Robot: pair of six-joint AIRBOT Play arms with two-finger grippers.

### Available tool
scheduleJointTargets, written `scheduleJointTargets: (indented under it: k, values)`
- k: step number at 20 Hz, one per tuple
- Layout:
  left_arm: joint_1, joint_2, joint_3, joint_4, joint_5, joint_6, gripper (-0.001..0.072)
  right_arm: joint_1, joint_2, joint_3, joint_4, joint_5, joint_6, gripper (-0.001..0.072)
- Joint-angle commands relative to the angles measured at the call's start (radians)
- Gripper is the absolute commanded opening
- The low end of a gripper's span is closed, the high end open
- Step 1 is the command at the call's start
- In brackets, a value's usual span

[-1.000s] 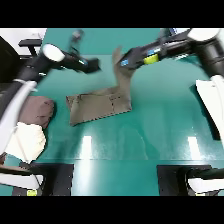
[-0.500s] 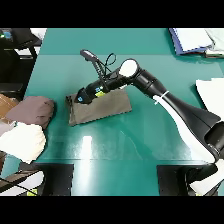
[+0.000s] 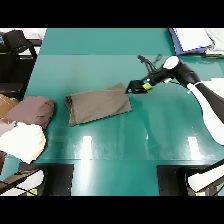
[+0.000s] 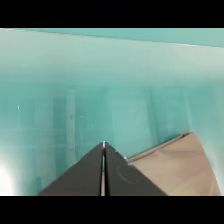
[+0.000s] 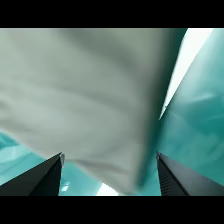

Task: Fold the shirts.

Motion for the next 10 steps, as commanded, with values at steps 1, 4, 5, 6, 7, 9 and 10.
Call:
scheduleJointTargets:
  k: [1, 4, 5, 6, 7, 9, 10]
  values:
    - [0.002, -0.005, -0.003, -0.002, -0.004, 0.003, 0.0025, -0.092, -0.055, -0.074, 0.06, 0.015, 0.024, 0.0644]
    - [0.002, -0.005, -0.003, -0.003, -0.006, 0.007, 0.0025, -0.053, -0.113, -0.074, 0.157, -0.02, 0.016, 0.0619]
    - [0.002, -0.005, -0.003, -0.002, -0.006, 0.016, 0.0025, -0.032, -0.127, -0.074, 0.183, -0.047, 0.002, 0.0617]
    - [0.002, -0.005, -0.003, -0.003, -0.006, 0.021, 0.0025, -0.01, -0.138, -0.074, 0.2, -0.072, 0.001, 0.0599]
    - [0.002, -0.005, -0.003, -0.003, -0.006, 0.021, 0.0025, 0.016, -0.15, -0.072, 0.221, -0.096, 0.0, 0.0534]
    - [0.002, -0.005, -0.003, -0.015, -0.006, 0.021, 0.0025, 0.061, -0.188, -0.028, 0.239, -0.107, -0.001, 0.0455]
    - [0.002, -0.005, -0.003, -0.026, -0.006, 0.021, 0.0025, 0.084, -0.21, 0.008, 0.237, -0.103, -0.002, 0.0401]
